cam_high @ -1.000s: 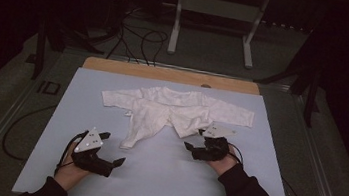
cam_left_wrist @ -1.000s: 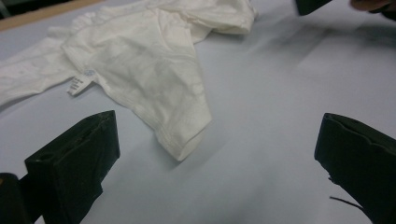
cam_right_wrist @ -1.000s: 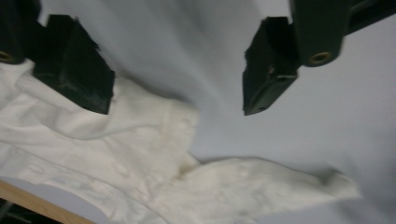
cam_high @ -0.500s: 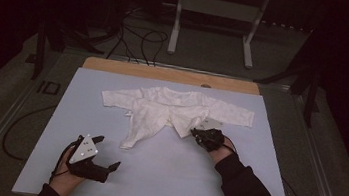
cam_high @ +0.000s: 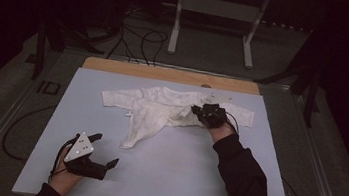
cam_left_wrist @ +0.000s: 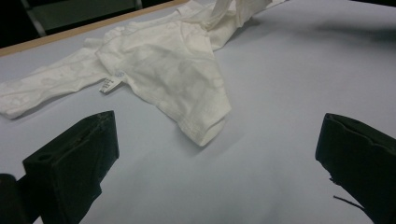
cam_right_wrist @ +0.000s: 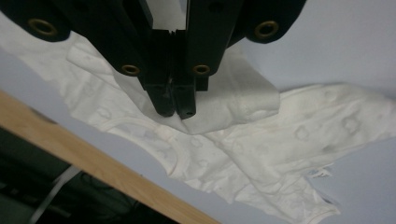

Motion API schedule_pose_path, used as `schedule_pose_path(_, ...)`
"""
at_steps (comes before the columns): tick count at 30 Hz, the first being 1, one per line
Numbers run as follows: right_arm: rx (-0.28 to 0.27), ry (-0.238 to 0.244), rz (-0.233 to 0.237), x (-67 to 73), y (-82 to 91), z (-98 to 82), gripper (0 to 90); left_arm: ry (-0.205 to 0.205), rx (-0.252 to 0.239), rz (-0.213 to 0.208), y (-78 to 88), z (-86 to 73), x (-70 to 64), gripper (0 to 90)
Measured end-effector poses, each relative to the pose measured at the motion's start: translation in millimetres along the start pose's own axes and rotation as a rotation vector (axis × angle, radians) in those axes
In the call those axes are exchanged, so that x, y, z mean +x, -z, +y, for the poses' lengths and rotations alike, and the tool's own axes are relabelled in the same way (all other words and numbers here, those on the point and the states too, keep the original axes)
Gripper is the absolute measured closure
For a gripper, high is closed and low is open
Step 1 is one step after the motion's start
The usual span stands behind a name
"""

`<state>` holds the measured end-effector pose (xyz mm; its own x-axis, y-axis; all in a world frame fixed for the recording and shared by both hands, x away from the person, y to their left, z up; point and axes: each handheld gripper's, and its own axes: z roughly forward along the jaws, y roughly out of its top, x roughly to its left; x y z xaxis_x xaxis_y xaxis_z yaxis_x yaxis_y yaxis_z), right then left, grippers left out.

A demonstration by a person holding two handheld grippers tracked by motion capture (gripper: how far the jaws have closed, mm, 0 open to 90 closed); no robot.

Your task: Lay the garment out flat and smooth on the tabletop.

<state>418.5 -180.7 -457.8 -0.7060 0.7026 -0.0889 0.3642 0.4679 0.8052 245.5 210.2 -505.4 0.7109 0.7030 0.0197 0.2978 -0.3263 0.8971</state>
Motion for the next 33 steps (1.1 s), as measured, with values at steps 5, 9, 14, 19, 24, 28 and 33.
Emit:
schedule_pose_path(5, 0.065, -0.051, 0.001, -11.0, -30.7, 2.3, 89.5, 0.0, 0.012, -0.003, -1.2, -0.9, 0.9, 0.2)
schedule_pose_path(9, 0.105, -0.075, -0.007, -17.0, -48.5, -1.2, 89.5, 0.012, 0.01, -0.006, -1.3, -2.1, 2.7, 0.2)
schedule_pose_path(14, 0.153, -0.11, -0.03, -25.2, -64.2, -11.1, 88.9, 0.023, 0.006, -0.004, -1.1, -2.2, 3.4, 0.2)
schedule_pose_path(19, 0.191, -0.137, -0.03, -29.1, -73.2, -26.0, 87.1, 0.034, -0.002, -0.003, -0.7, -1.4, 4.0, 0.2)
schedule_pose_path(24, 0.175, -0.146, -0.014, -29.1, -66.3, -22.9, 74.7, 0.045, -0.001, -0.006, -0.5, -1.0, 4.3, 0.2)
schedule_pose_path(28, 0.12, -0.134, 0.002, -24.9, -48.7, -12.9, 63.0, 0.044, 0.001, -0.006, -0.5, -0.7, 4.4, 0.2)
schedule_pose_path(33, 0.047, -0.111, 0.038, -9.4, -24.7, -4.3, 55.5, 0.039, 0.005, -0.002, -0.8, 0.2, 3.1, 0.2)
